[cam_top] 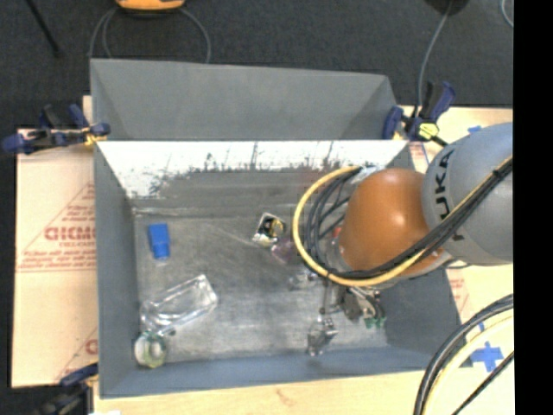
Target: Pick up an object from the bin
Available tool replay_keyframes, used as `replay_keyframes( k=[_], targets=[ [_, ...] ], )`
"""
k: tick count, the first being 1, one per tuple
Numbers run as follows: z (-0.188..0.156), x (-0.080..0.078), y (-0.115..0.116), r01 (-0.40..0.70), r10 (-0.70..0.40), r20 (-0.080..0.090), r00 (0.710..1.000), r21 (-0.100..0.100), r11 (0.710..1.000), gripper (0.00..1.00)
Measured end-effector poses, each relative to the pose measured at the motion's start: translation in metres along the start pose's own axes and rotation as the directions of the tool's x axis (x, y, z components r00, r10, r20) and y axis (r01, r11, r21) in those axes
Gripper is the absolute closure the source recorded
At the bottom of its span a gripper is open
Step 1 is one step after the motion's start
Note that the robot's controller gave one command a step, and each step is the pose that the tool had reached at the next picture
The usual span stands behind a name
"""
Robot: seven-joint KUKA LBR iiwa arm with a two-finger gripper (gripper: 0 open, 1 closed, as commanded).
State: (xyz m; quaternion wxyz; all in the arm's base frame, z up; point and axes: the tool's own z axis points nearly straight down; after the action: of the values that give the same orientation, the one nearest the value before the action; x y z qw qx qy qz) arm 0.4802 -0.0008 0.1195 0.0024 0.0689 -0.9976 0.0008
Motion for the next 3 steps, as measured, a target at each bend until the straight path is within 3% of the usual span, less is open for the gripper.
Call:
replay_keyframes(
  k=[1, 2, 3],
  targets=[
    [0.031, -0.053, -0.035, 0.247, -0.247, 0.009, 0.969, 0.003, 0.969, 0.0],
    [0.035, -0.106, -0.024, 0.647, -0.647, 0.009, 0.763, 0.005, 0.763, 0.0],
    [0.034, -0.135, -0.017, 0.437, -0.437, 0.009, 0.899, 0.0, 0.899, 0.0]
  ],
)
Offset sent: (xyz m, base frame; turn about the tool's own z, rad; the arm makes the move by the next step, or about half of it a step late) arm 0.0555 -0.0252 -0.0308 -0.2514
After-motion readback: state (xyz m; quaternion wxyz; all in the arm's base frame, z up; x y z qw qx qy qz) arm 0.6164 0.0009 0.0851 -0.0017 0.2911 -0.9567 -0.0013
